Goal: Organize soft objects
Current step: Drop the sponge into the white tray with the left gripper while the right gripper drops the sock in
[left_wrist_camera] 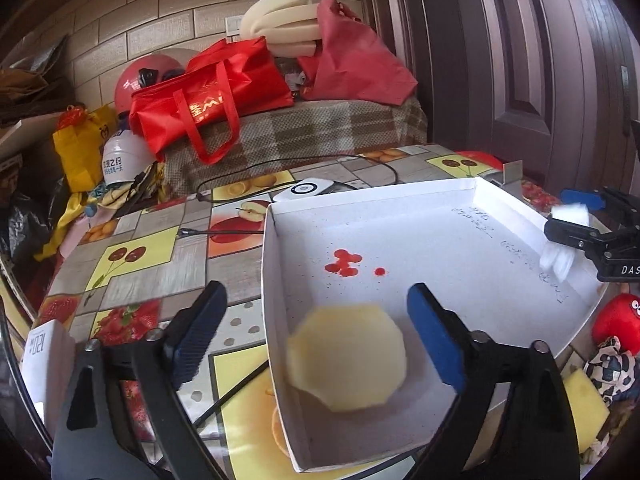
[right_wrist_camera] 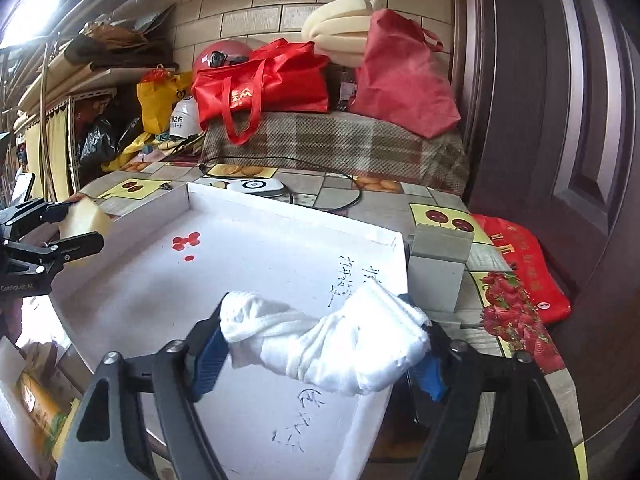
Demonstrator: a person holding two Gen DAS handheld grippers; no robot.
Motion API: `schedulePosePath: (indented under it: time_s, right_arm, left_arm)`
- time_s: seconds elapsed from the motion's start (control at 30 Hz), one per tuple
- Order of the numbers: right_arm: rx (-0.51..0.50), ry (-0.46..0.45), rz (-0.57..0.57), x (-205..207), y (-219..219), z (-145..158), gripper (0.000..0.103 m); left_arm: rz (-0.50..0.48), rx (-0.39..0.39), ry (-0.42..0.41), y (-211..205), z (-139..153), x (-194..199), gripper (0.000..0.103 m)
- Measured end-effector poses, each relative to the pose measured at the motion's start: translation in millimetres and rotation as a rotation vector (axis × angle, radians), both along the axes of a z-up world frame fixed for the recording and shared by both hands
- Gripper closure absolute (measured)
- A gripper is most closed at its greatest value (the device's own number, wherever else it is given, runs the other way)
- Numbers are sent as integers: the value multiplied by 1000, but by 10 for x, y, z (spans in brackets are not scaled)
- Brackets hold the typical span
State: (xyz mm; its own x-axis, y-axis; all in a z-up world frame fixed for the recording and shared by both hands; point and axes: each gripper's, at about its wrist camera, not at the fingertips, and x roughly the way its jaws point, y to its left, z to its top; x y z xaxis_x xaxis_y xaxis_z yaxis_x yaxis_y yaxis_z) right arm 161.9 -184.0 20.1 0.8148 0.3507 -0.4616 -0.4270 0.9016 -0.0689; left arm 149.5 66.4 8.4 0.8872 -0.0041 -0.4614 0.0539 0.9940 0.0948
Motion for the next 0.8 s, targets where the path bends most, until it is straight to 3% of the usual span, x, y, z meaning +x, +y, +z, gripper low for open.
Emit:
schedulePosePath:
  time_s: [0.07,0.17,0.8]
  right_arm:
    - [16,-1,-16,22,-29,20,16]
    - [21,-7,-34,22,-43,35,0]
    - [59,-90,-129,-61,-136,95,0]
  left_arm:
    - [16,8,-1,0,-10,-3,0]
    - [29,29,-10,-19,-14,-17,0]
    - [94,-13,-82,102,53,-141,0]
